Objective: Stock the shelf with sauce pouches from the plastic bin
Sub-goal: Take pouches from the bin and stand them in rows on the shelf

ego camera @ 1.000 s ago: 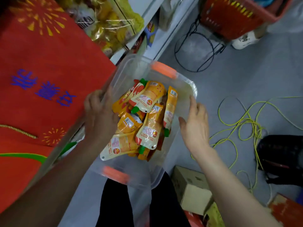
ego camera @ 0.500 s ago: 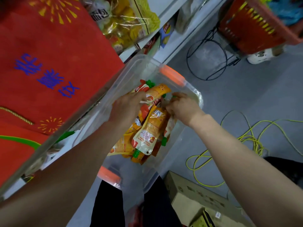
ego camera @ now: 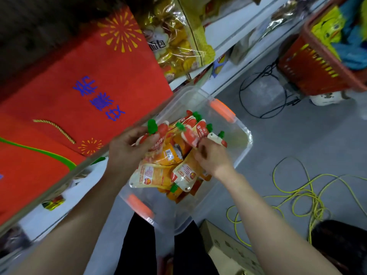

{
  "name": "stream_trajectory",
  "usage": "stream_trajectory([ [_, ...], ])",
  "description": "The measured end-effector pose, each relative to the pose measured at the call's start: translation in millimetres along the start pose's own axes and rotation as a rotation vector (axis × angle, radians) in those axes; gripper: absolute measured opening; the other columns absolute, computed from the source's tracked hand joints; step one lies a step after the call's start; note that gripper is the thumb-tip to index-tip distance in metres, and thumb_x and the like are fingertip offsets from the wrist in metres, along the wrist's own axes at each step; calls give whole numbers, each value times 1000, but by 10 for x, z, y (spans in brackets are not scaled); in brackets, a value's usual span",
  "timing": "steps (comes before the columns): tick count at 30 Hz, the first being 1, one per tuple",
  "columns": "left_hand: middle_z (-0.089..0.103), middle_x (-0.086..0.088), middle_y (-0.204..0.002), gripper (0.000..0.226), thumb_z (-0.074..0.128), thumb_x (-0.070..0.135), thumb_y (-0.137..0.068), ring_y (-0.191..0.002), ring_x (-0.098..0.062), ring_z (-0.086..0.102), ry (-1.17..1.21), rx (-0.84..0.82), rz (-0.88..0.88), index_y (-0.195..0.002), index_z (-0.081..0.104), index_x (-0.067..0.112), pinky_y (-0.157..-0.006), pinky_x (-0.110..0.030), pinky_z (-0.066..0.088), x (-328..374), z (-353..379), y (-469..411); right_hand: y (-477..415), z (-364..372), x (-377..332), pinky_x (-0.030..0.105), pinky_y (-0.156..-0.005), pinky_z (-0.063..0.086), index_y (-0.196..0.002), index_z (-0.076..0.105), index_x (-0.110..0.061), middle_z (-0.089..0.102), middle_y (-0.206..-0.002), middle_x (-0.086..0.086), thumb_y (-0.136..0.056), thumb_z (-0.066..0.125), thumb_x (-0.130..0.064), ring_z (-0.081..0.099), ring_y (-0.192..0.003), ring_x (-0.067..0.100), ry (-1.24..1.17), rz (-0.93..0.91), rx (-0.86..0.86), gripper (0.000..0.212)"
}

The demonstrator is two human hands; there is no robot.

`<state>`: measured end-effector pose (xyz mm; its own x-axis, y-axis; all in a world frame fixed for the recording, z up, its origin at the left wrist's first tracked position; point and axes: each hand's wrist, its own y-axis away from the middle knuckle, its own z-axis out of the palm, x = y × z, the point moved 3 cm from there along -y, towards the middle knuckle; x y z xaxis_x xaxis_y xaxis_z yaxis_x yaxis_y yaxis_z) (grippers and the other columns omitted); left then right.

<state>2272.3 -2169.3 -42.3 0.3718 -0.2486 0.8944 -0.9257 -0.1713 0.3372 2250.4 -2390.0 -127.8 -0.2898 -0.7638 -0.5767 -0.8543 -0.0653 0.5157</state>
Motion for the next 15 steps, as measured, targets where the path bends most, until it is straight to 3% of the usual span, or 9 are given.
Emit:
stream_trajectory([
  [2,69,19,-73,17,71,21,-85,-68,10,63,-32,7,-80,-87,65,37,-62,-7,47,-196,37,-9,-77,278,49,39,-84,48,-101,59,-15,64,-107,7,-91,59,-48,59,-102,31,83,-44,-61,34],
  [3,68,18,-77,14,69,25,-87,-72,7,64,-64,7,-120,-88,62,38,-64,-11,49,-328,46,-22,-111,356,79,44,-90,47,-110,57,-18,62,-115,8,-91,58,-45,57,-109,34,98,-53,-30,33],
  [6,65,19,-93,23,71,28,-85,-87,-3,63,-164,-36,-162,-101,58,38,-79,-26,49,-643,124,-46,-189,375,153,49,-93,47,-131,43,-21,62,-122,10,-85,68,-31,54,-112,38,-30,39,101,53],
  [8,66,14,-102,37,73,24,-83,-96,-8,61,-236,-107,-152,-116,57,31,-83,-29,45,-786,184,-35,-262,349,165,45,-96,45,-140,41,-19,63,-126,10,-81,74,-33,53,-114,38,-9,51,121,69],
  [12,63,1,-117,55,73,19,-82,-103,-12,54,-307,-101,-187,-132,51,17,-85,-24,36,-872,213,36,-356,239,162,40,-96,49,-135,51,-20,70,-121,5,-73,80,-47,62,-113,30,-32,74,6,74],
  [15,63,4,-118,54,73,23,-83,-105,-13,57,-222,-84,-210,-132,50,19,-87,-28,42,-782,133,107,-333,164,93,38,-95,51,-124,64,-17,72,-117,6,-76,81,-43,65,-111,27,-73,66,-58,58],
])
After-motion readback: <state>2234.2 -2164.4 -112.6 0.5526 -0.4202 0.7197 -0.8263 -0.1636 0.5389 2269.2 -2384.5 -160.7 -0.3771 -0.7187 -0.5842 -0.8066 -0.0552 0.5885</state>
